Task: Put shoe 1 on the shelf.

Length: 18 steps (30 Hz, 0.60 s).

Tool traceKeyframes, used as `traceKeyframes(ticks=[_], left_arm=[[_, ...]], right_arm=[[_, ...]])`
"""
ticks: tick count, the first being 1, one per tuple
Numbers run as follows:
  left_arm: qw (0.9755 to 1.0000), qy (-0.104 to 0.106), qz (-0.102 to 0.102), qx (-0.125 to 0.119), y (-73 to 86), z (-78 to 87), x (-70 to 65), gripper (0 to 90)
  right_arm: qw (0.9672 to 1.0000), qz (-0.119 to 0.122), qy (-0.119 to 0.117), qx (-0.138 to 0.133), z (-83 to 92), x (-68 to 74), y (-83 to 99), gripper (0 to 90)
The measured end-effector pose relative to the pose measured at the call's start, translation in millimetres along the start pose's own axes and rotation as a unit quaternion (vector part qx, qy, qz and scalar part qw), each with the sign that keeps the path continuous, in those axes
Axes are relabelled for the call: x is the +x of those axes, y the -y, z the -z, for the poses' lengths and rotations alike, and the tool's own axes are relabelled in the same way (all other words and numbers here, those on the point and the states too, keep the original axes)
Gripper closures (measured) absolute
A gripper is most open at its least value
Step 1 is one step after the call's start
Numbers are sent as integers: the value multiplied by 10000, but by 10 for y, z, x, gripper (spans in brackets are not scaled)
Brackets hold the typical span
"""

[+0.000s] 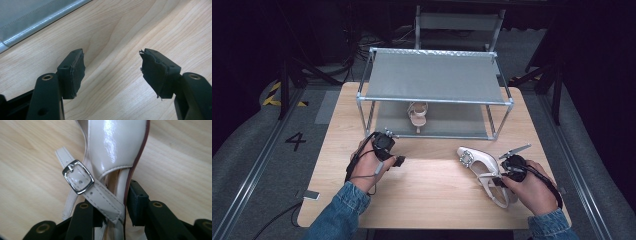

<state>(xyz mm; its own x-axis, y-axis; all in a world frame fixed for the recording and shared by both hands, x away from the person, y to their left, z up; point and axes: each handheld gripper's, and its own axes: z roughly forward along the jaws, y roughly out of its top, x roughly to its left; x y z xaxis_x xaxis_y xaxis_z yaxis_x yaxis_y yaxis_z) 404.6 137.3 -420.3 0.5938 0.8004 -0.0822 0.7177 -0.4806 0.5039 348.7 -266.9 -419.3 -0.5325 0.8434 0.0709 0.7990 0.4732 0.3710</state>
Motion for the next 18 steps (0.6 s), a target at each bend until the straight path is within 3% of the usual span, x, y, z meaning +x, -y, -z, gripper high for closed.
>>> traceKeyframes(ticks=[3,7,9,15,18], left_arm=[[10000,-5,8,7,1,7,-2,355],[10000,-17,-16,-11,3,-7,-8,356],[10000,-17,-48,14,2,-8,-9,357],[10000,-27,-42,8,2,-13,-12,358],[10000,-38,-43,39,5,-23,-11,358]], right_arm=[[9996,-184,-196,72,59,69,0,706],[9985,-245,-460,146,71,85,2,678],[9988,-240,-422,111,67,52,2,671],[9995,-143,-3,-282,43,-81,-11,578],[9984,-239,81,-509,5,-175,-20,514]])
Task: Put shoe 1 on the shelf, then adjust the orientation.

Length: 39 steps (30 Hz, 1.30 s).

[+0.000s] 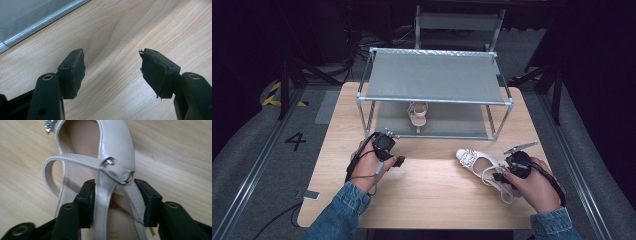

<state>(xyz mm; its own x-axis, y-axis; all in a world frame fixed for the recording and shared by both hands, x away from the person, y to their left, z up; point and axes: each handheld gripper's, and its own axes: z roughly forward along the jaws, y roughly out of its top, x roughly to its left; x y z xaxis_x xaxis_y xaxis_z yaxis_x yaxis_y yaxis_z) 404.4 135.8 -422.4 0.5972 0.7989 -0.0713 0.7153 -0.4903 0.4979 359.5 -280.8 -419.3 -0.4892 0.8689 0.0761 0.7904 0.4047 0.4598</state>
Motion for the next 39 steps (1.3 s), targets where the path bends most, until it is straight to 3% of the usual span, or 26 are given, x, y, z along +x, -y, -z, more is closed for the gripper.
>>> traceKeyframes(ticks=[3,6,18,24,29,32,35,39], left_arm=[[10000,2,-27,6,1,-10,0,357],[10000,3,0,14,7,-16,-2,357],[10000,4,69,42,33,4,16,348],[10000,-18,57,66,51,13,27,342],[10000,-13,65,54,54,21,24,341],[9999,6,69,79,62,27,28,341],[9999,-3,112,74,67,31,28,341],[9999,-4,90,73,67,30,29,337]], right_arm=[[9994,134,184,-277,-26,-67,-28,437],[9979,258,444,-406,-33,-107,-51,414],[9948,477,525,-731,154,-94,-80,357],[9933,611,391,-902,299,45,-121,349],[9931,817,133,-833,313,177,-138,381],[9932,983,-73,-623,281,219,-147,445],[9937,1020,-249,-394,225,242,-142,436],[9930,1134,-232,-229,133,240,-147,430]])
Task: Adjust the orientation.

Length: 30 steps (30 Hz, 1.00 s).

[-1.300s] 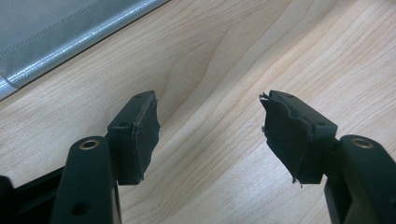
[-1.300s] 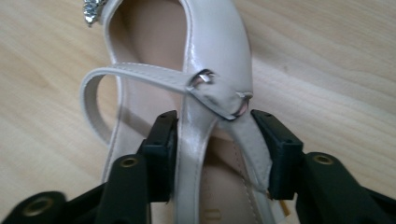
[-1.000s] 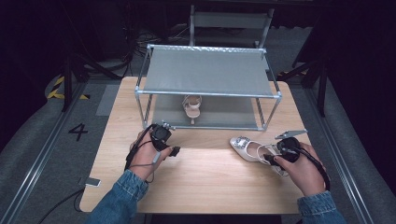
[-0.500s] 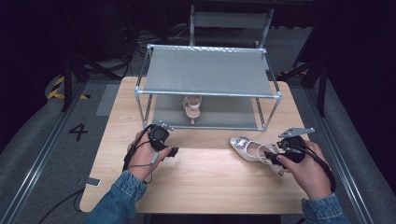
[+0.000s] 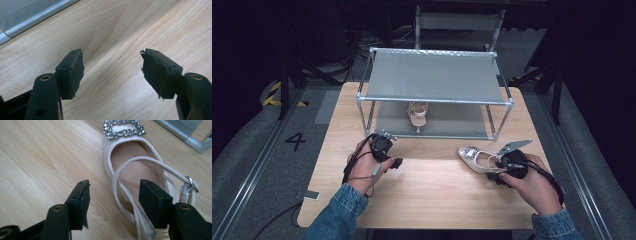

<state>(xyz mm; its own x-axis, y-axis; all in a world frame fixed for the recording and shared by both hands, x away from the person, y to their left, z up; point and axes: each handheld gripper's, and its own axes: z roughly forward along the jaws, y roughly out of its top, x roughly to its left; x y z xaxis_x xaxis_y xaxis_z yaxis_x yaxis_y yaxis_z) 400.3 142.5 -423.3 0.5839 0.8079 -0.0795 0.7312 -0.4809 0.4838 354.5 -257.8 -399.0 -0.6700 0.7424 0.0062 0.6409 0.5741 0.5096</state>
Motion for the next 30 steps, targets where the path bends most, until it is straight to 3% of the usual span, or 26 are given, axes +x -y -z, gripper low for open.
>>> traceKeyframes(ticks=[4,14,21,25,30], left_arm=[[10000,-6,-16,21,27,-5,11,335],[10000,-49,0,24,77,20,42,335],[9999,-66,104,51,127,37,77,329],[9999,-98,82,56,150,59,97,327],[9997,-81,232,14,205,111,154,325]], right_arm=[[9996,136,-60,243,-142,-27,-4,495],[9979,472,-85,429,-303,-49,-32,649],[9951,744,230,606,-338,-20,-86,787],[9954,728,178,600,-339,-35,-94,830],[9953,730,156,619,-345,-18,-153,850]])
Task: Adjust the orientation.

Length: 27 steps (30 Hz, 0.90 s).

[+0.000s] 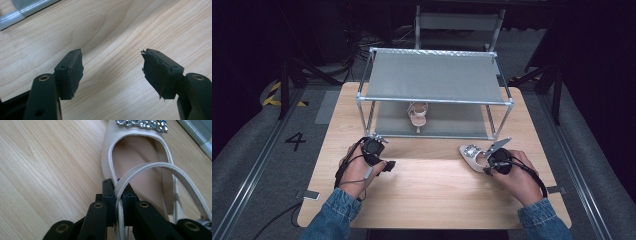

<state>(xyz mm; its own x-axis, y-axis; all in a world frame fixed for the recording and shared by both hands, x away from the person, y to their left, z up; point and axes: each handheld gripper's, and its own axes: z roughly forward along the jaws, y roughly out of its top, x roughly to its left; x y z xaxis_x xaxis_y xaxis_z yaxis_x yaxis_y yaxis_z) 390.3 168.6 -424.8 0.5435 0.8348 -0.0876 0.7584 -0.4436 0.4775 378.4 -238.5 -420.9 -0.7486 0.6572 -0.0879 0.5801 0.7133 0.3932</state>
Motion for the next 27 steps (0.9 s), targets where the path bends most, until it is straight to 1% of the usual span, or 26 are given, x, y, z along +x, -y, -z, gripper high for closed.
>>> traceKeyframes(ticks=[1,3,4,7,9,11,12,13,14,16,19,23,24,25,27], left_arm=[[10000,-25,34,-22,13,10,15,325],[9999,-73,103,10,56,35,59,325],[9999,-100,86,10,73,44,83,325],[9997,-120,197,1,121,74,119,325],[9997,-134,214,-21,154,108,149,325],[9996,-141,222,-33,181,134,166,322],[9995,-145,267,-23,192,143,166,322],[9995,-145,267,-23,192,143,166,322],[9995,-156,260,-28,208,153,177,321],[9995,-169,265,-45,218,156,185,321],[9994,-158,318,-31,242,162,202,321],[9993,-184,323,-6,264,168,218,321],[9994,-152,324,-31,270,175,222,321],[9994,-152,324,-31,270,175,222,321],[9993,-151,336,-28,276,176,229,321]], right_arm=[[10000,-14,-39,-21,4,-8,-13,850],[9999,-75,-107,-91,22,-40,-35,852],[9998,-94,-106,-106,36,-49,-49,852],[9998,-147,-5,-128,77,-65,-106,852],[9997,-182,37,-163,109,-78,-151,852],[9996,-194,44,-221,136,-84,-198,851],[9995,-190,10,-244,150,-82,-233,852],[9995,-190,10,-244,150,-82,-233,852],[9995,-151,-48,-268,157,-71,-297,851],[9995,-127,-37,-272,157,-63,-324,852],[9996,-6,-1,-283,162,-29,-461,851],[9994,99,37,-329,159,-10,-616,851],[9993,143,30,-346,150,-6,-677,851],[9993,143,30,-346,150,-6,-677,851],[9992,169,31,-367,125,-3,-749,851]])
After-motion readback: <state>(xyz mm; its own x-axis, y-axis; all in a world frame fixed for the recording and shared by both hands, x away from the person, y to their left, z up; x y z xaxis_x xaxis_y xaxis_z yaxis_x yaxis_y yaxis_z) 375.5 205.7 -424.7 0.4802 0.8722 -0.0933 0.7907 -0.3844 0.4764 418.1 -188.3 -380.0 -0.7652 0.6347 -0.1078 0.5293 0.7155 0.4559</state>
